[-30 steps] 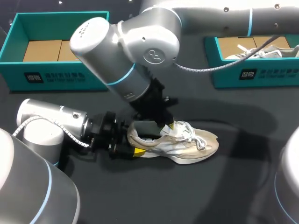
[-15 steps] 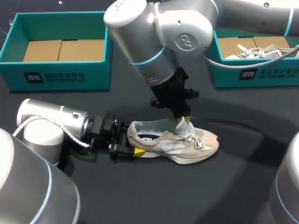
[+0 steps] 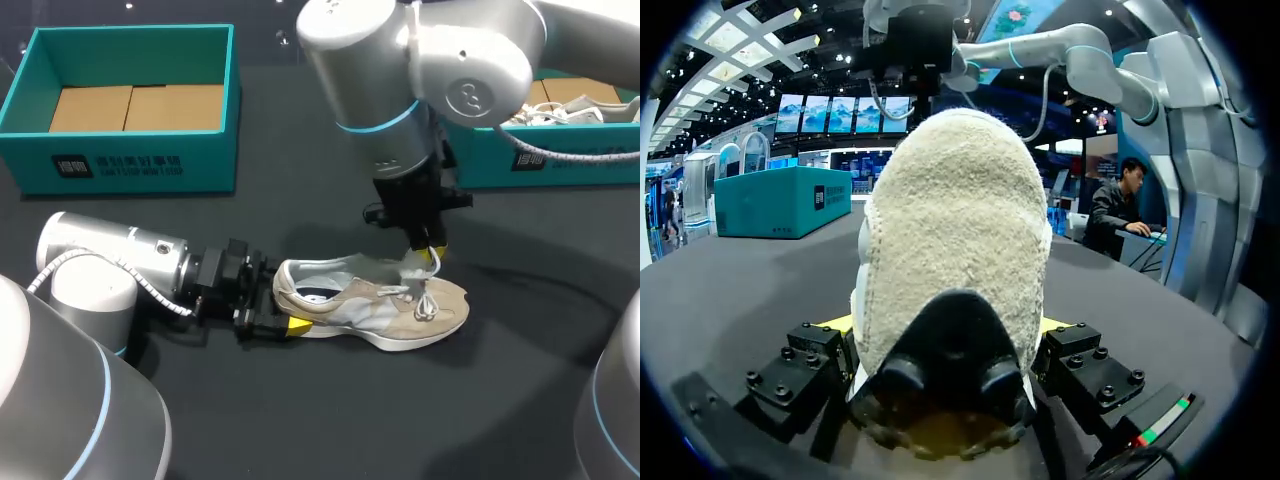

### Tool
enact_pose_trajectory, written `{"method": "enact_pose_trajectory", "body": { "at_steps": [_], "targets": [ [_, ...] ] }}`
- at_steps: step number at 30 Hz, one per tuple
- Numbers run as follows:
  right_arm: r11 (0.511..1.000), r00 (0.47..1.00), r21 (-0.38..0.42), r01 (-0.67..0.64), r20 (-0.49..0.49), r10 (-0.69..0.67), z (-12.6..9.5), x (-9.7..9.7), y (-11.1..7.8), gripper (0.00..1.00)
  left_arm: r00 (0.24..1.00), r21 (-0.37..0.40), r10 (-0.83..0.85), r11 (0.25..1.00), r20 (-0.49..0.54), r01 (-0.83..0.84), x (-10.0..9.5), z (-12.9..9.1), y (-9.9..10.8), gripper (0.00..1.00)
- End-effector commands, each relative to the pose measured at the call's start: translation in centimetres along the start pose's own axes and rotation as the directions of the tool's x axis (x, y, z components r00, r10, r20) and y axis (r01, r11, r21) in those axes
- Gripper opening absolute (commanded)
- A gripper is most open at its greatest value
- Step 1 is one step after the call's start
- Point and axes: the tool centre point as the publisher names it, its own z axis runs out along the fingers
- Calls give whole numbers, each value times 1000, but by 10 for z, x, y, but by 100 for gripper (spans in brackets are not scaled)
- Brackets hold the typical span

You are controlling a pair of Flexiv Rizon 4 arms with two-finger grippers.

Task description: Take the shoe out of the shoebox, open the shoe tongue, remove and reinsert the insole, then place the shoe into the shoebox

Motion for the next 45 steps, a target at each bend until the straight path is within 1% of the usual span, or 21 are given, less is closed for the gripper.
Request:
{"method": "enact_pose_trajectory", "body": {
  "at_steps": [1, 4, 11, 20, 26, 30, 35, 37, 40, 42, 44, 45],
  "targets": [
    [1000, 996, -12, 19, -81, -20, 11, -6, 3, 11, 1000, 0, 1, 1000, 0, -1, 1, 2, 3, 0],
    [999, 997, -20, 33, -76, -35, 16, -5, 5, 26, 1000, 0, 1, 1000, 0, -1, 1, 2, 3, 0],
    [999, 997, -12, 39, -59, -40, 27, -5, 6, 38, 1000, 0, 1, 1000, 0, -1, 1, 2, 3, 0],
    [1000, 999, -4, 20, -40, -20, 38, -6, 1, 42, 1000, 0, 1, 1000, 0, -1, 1, 2, 3, 0],
    [1000, 999, 12, -8, -50, 8, 48, -9, -3, 44, 1000, 0, 1, 1000, 0, -1, 1, 2, 3, 0],
    [1000, 998, 14, -27, -49, 28, 49, -15, -4, 44, 1000, 0, 1, 1000, 0, -1, 1, 2, 3, 0],
    [999, 999, 14, -45, -25, 46, 32, -28, -3, 45, 1000, 0, 1, 1000, 0, -1, 1, 2, 3, 0],
    [999, 999, -1, -47, -9, 47, 18, -35, -2, 45, 1000, 0, 1, 1000, 0, -1, 1, 2, 3, 0],
    [999, 1000, -28, -28, 12, 28, -5, -39, 0, 46, 1000, 0, 1, 1000, 0, -1, 1, 2, 3, 0],
    [998, 1000, -65, -5, 14, 5, -21, -39, 1, 47, 1000, 0, 1, 1000, 0, -1, 1, 2, 3, 0],
    [997, 1000, -80, 16, 17, -15, -36, -38, 3, 46, 1000, 0, 1, 1000, 0, -1, 1, 2, 3, 0],
    [994, 999, -106, 38, 19, -36, -44, -36, 3, 46, 1000, 0, 1, 1000, 0, -1, 1, 2, 3, 0]
  ]
}}
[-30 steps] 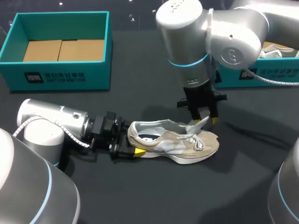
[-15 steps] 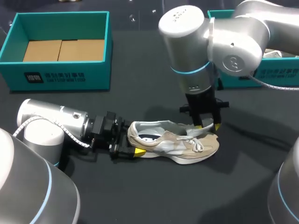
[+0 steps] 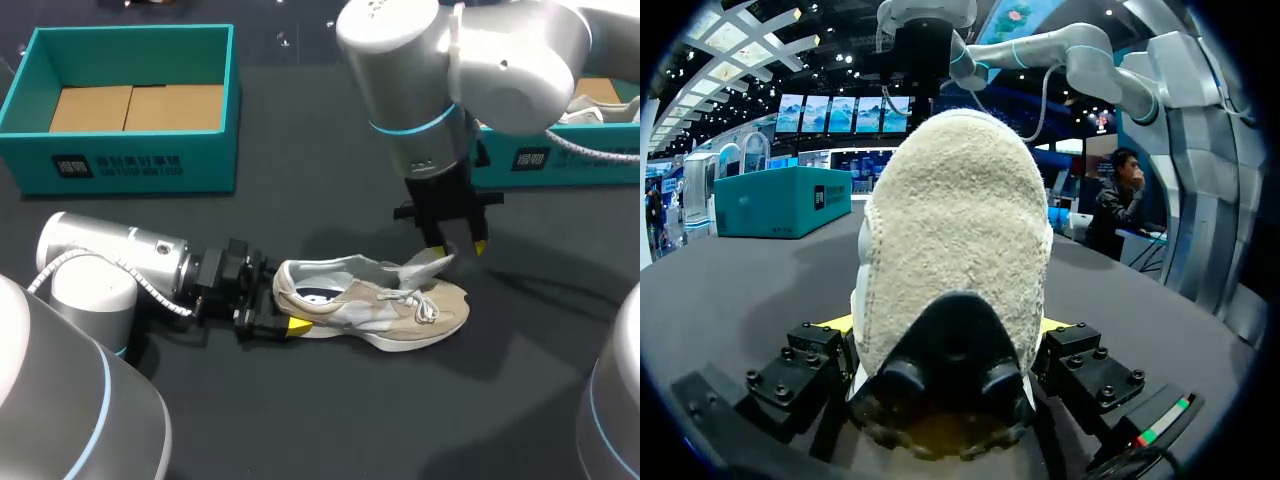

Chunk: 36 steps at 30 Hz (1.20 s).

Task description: Take the shoe out of the shoebox, open the shoe tongue, remove and reinsert the insole, then place the shoe into the shoebox

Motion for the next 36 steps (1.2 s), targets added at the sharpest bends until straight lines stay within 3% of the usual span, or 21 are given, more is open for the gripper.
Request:
{"method": "enact_pose_trajectory", "body": {
  "at_steps": [1, 10, 13, 14, 15, 16, 19, 21, 23, 25, 26, 36],
  "targets": [
    [997, 999, -67, 49, 5, -49, -45, 0, -1, 47, 1000, 0, 0, 1000, 0, 0, 1, 2, 2, 0],
    [956, 970, -161, 244, 36, -241, -97, 19, 5, 41, 1000, 0, 0, 1000, 0, 0, 1, 2, 2, 0],
    [929, 946, -183, 322, 36, -321, -110, 28, 5, 26, 1000, 0, 0, 1000, 0, 0, 1, 2, 2, 0],
    [915, 935, -197, 353, 34, -354, -115, 31, 5, 19, 1000, 0, 0, 1000, 0, 0, 1, 2, 2, 0],
    [898, 922, -213, 384, 30, -387, -118, 34, 4, 5, 1000, 0, 0, 1000, 0, 0, 1, 2, 2, 0],
    [876, 904, -235, 420, 24, -427, -122, 37, 3, 0, 1000, 0, 0, 1000, 0, 0, 1, 2, 2, 0],
    [782, 827, -324, 532, 3, -561, -129, 47, -3, 0, 1000, 0, 0, 1000, 0, 0, 1, 2, 2, 0],
    [685, 745, -393, 614, 3, -667, -131, 57, -9, 0, 1000, 0, 0, 1000, 0, 0, 1, 2, 2, 0],
    [545, 631, -476, 690, 29, -775, -132, 67, -16, 0, 1000, 0, 0, 1000, 0, 0, 1, 2, 2, 0],
    [461, 548, -481, 745, 50, -835, -131, 76, -22, 0, 1000, 0, 0, 1000, 0, 0, 1, 2, 2, 0],
    [452, 530, -453, 768, 54, -846, -131, 78, -24, 0, 1000, 0, 0, 1000, 0, 0, 1, 2, 2, 0],
    [452, 530, -453, 768, 54, -846, -131, 78, -24, 0, 1000, 0, 0, 1000, 0, 0, 1, 2, 2, 0]
  ]
}}
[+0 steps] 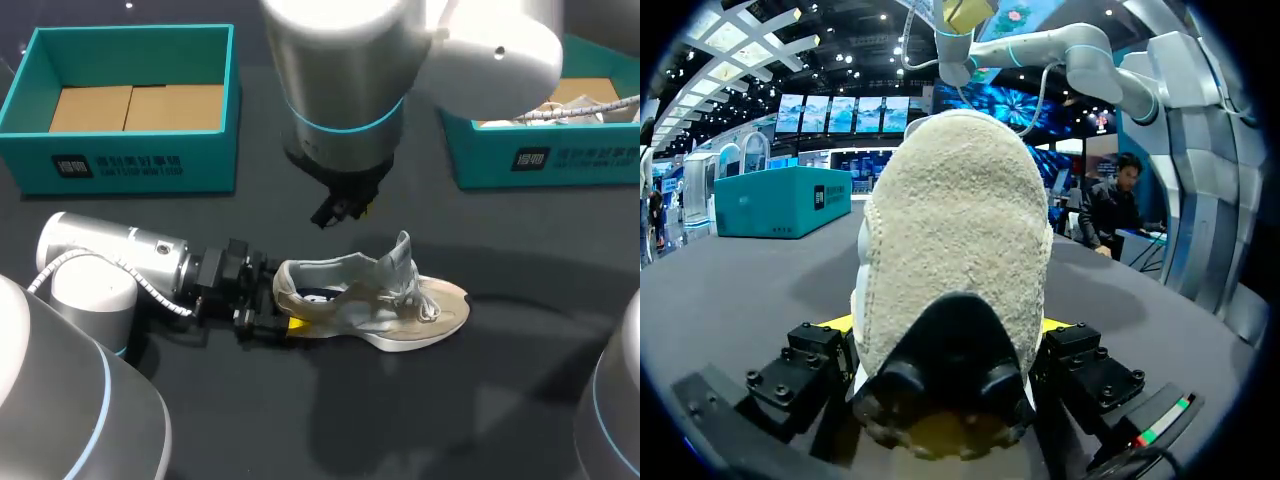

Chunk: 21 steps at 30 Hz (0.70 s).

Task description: Take the shoe out of the shoebox, open the shoe tongue, remove and reinsert the insole, then place the shoe into the shoebox

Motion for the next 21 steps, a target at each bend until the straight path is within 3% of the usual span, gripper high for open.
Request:
{"method": "enact_pose_trajectory", "body": {
  "at_steps": [1, 3, 7, 16, 21],
  "targets": [
    [996, 997, -67, 63, -43, -66, 5, -9, -9, 0, 1000, 0, 0, 1000, 0, 0, 1, 2, 2, 0],
    [996, 997, -67, 63, -43, -66, 5, -9, -9, 0, 1000, 0, 0, 1000, 0, 0, 1, 2, 2, 0],
    [974, 973, -75, 212, -75, -217, 26, -3, -5, 0, 1000, 0, 0, 1000, 0, 0, 1, 2, 2, 0],
    [895, 890, -131, 426, -114, -441, 51, 16, -5, 0, 1000, 0, 0, 1000, 0, 0, 1, 2, 2, 0],
    [882, 870, -135, 452, -150, -469, 57, 18, -6, 0, 1000, 0, 0, 1000, 0, 0, 1, 2, 2, 0]
  ]
}}
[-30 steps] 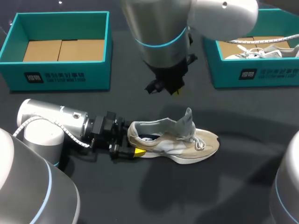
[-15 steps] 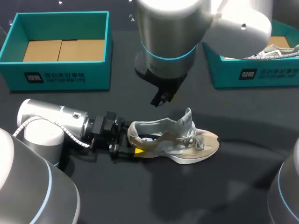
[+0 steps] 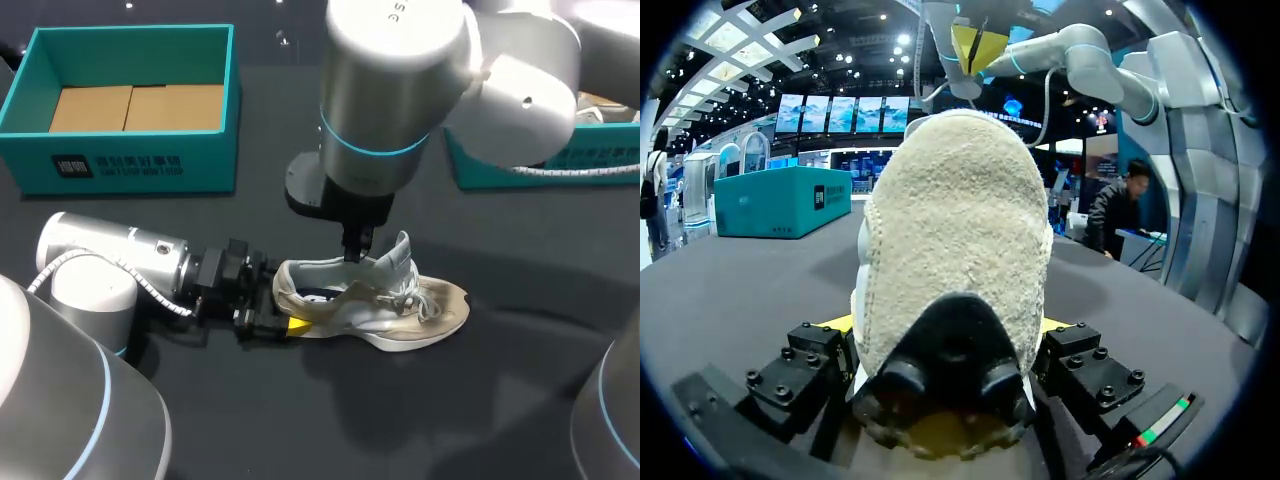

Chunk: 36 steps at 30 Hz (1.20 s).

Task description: Take the shoe out of the shoebox, open the shoe tongue, remove and reinsert the insole, then place the shoe into the shoebox

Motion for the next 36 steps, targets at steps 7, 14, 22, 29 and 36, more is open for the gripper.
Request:
{"method": "enact_pose_trajectory", "body": {
  "at_steps": [7, 14, 22, 29, 36],
  "targets": [
    [1000, 1000, -22, 0, -24, -1, 9, -5, -2, 0, 1000, 0, 0, 1000, 0, 0, 1, 2, 2, 0],
    [994, 994, 51, 101, -43, -99, 38, -8, 28, 0, 1000, 0, 0, 1000, 0, 0, 1, 2, 2, 0],
    [988, 989, 70, 141, -50, -138, 61, -2, 37, 0, 1000, 0, 0, 1000, 0, 0, 1, 2, 2, 0],
    [990, 991, 63, 124, -61, -120, 63, -2, 34, 0, 1000, 0, 0, 1000, 0, 0, 1, 2, 2, 0],
    [988, 987, 46, 146, -69, -142, 79, -1, 32, 0, 1000, 0, 0, 1000, 0, 0, 1, 2, 2, 0]
  ]
}}
